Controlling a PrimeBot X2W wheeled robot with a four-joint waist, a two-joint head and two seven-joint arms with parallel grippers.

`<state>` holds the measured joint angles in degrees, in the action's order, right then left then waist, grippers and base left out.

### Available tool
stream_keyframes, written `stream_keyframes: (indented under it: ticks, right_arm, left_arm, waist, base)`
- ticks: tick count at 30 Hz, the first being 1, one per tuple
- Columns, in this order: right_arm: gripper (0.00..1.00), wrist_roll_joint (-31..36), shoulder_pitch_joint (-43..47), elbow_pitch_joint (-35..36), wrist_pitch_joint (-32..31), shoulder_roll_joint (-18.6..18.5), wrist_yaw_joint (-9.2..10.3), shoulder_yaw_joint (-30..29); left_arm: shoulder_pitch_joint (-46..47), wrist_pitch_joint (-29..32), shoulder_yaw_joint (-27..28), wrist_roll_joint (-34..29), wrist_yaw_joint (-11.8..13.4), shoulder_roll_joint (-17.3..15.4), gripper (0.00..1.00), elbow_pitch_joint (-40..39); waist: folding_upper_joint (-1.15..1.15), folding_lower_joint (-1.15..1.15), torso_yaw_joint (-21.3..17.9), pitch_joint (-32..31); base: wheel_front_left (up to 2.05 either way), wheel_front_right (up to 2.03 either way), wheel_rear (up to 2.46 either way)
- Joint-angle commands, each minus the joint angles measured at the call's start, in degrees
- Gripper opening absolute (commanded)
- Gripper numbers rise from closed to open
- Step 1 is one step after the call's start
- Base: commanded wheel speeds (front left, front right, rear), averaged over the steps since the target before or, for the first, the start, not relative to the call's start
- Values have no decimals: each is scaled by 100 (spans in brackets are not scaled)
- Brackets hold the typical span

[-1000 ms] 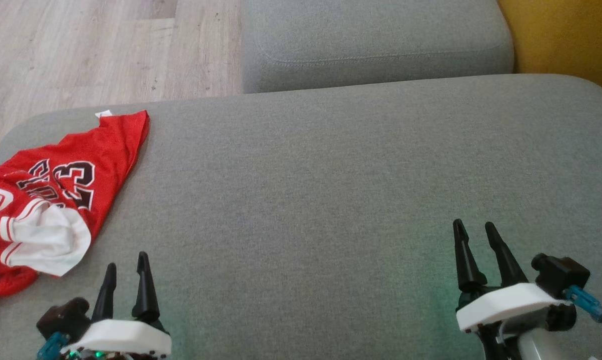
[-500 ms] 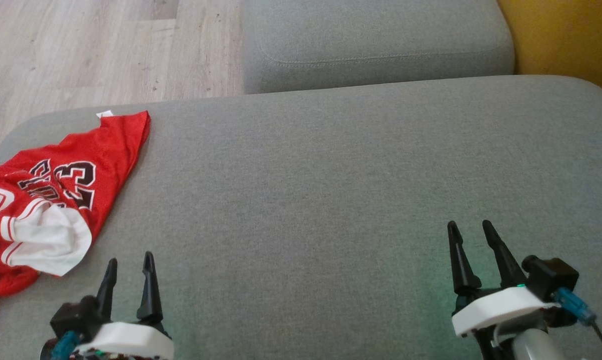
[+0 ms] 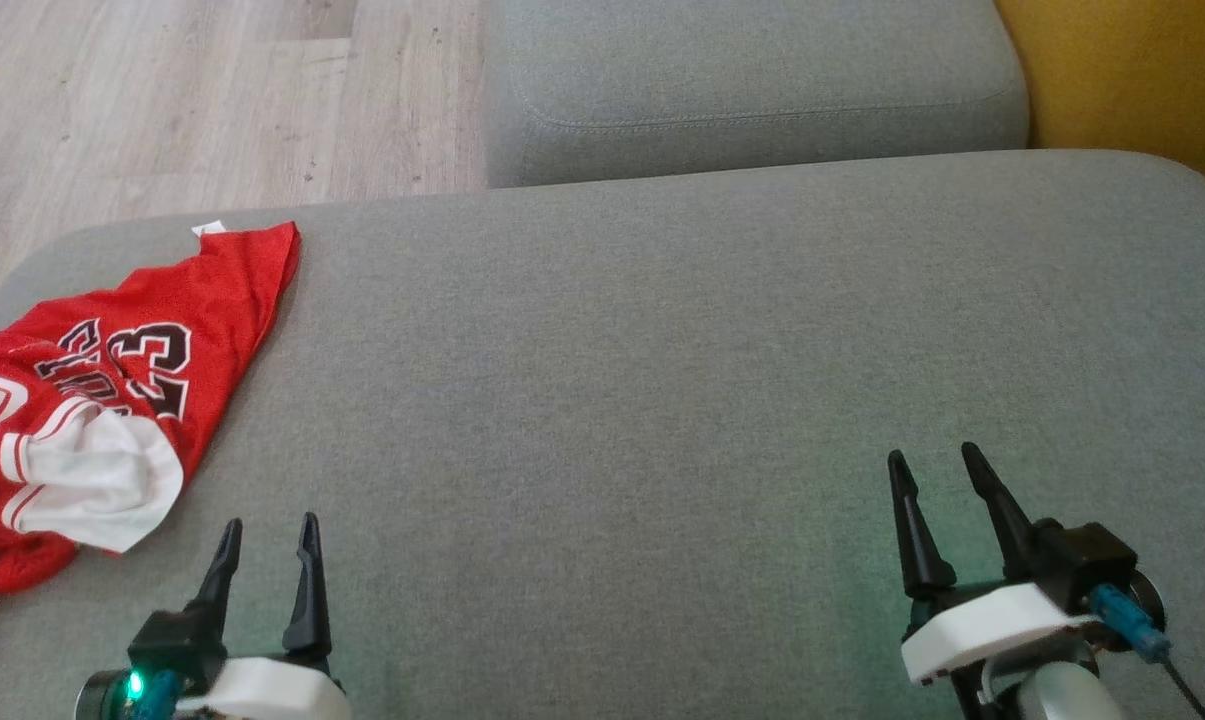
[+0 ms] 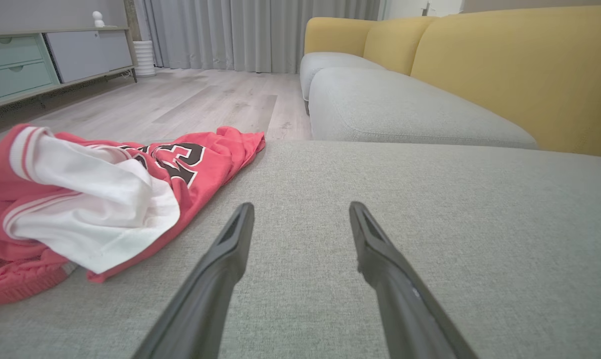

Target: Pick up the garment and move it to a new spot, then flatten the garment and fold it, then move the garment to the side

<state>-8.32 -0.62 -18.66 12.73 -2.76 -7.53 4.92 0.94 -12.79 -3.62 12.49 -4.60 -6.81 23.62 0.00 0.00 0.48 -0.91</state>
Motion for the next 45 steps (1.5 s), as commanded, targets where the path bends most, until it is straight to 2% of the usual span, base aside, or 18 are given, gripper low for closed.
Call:
stream_keyframes:
  ticks: [1, 7, 13, 31, 35, 38, 41, 45]
  right_arm:
    - [100, 173, -193, 151, 114, -17, 4, 100]
    - [100, 420, -172, 80, 215, -15, 4, 15]
    - [100, 204, -165, -43, 227, -13, 4, -19]
    - [100, 170, -154, -85, 227, -12, 4, -56]
    - [100, 253, -133, -41, 227, -12, 4, 9]
    - [100, 242, -129, -10, 227, -12, 4, 69]
    - [100, 185, -101, -3, 227, -12, 4, 194]
    - [100, 116, -97, -56, 227, -12, 4, 369]
  left_arm:
    - [262, -108, 220, -169, 10, -122, 100, -113]
    - [264, -209, 350, -427, -22, -98, 100, 14]
    - [298, -220, 516, -226, -113, -15, 100, 161]
    - [338, -221, 560, -256, -216, 55, 100, 234]
    - [356, -221, 519, -282, -232, 65, 100, 240]
    - [363, -221, 482, -279, -244, 70, 100, 242]
    - [279, -221, 458, -278, -253, 52, 100, 229]
    - [143, -221, 531, -254, -246, -19, 100, 216]
  waist:
    - [0, 0, -1, -1]
    - [0, 0, -1, -4]
    - [0, 0, 0, -2]
    - [0, 0, 82, -4]
    - [0, 0, 321, -17]
    - [0, 0, 647, -43]
    - [0, 0, 1363, -144]
    - [0, 0, 1870, -234]
  base:
    - [0, 0, 0]
    - [0, 0, 0]
    - [0, 0, 0]
    - [0, 0, 0]
    - [0, 0, 0]
    - [0, 0, 0]
    - [0, 0, 0]
    - [0, 0, 0]
